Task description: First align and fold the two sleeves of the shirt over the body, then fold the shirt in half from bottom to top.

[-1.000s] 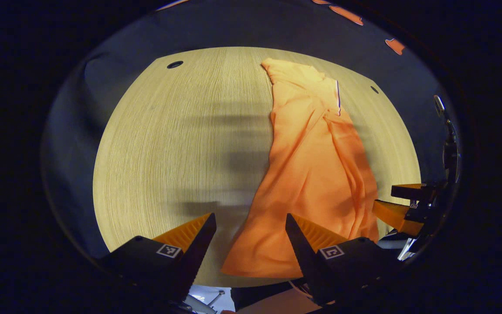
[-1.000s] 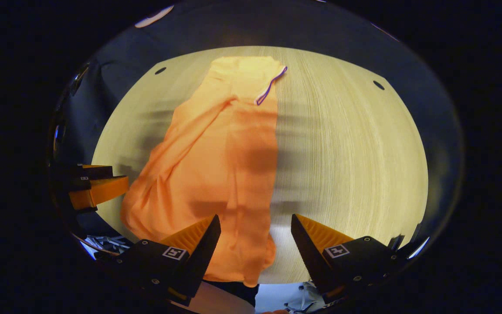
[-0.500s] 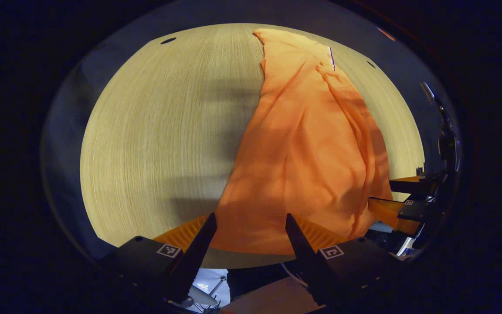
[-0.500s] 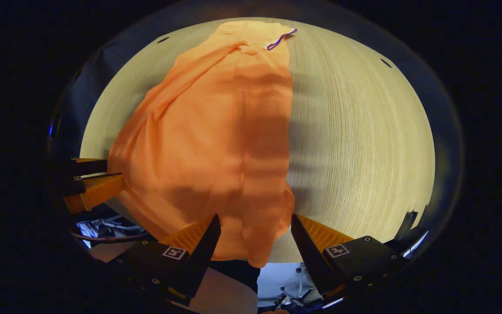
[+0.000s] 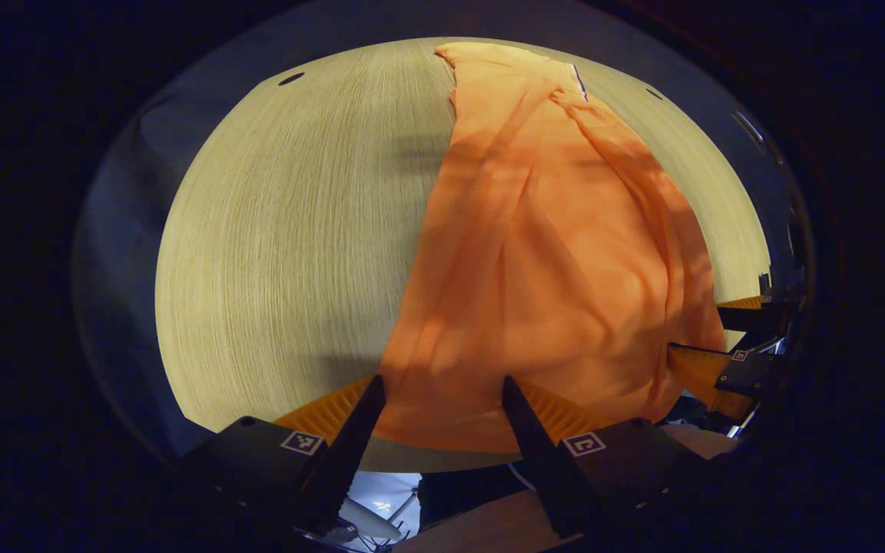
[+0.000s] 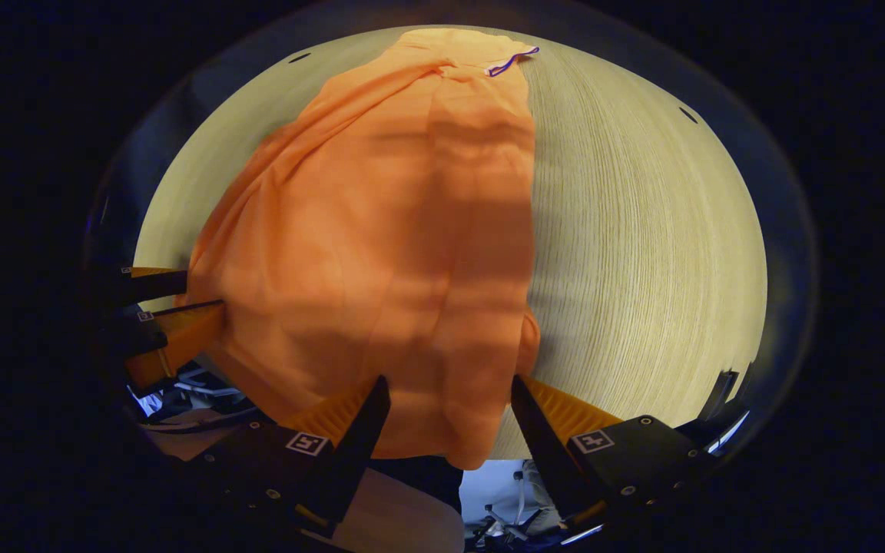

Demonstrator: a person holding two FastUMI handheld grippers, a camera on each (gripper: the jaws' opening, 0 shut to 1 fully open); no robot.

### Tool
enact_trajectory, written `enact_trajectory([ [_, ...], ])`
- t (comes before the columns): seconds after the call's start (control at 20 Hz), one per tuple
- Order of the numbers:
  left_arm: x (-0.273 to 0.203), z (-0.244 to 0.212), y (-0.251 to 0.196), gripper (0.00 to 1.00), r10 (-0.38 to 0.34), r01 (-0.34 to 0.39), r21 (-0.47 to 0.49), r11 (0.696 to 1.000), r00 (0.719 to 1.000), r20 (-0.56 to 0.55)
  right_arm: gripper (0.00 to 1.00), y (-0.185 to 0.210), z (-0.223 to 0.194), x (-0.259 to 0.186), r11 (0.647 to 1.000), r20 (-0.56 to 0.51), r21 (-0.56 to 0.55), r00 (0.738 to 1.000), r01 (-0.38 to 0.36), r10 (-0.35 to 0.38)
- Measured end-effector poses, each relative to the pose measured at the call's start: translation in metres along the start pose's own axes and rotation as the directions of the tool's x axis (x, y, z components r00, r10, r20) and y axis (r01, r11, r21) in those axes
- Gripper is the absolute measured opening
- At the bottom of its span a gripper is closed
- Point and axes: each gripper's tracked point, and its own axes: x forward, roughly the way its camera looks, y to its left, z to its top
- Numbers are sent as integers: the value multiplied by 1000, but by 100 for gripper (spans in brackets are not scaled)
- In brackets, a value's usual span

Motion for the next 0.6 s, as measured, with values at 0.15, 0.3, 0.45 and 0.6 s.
enact_trajectory([
  [0.15,0,3,-1,89,2,-2,-35,999,1000,-1,65,-5,2,-1,999,22,32,1000,3,-4],
  [0.3,1,12,1,6,-1,9,-120,993,997,71,7,-6,2,1,998,61,45,997,-41,38],
  [0.45,1,9,1,1,-54,63,-120,991,996,75,1,-5,4,-1,987,68,126,993,-103,94],
  [0.6,-2,10,-5,1,-74,82,-110,991,995,72,0,-14,17,-10,986,89,126,991,-111,100],
])
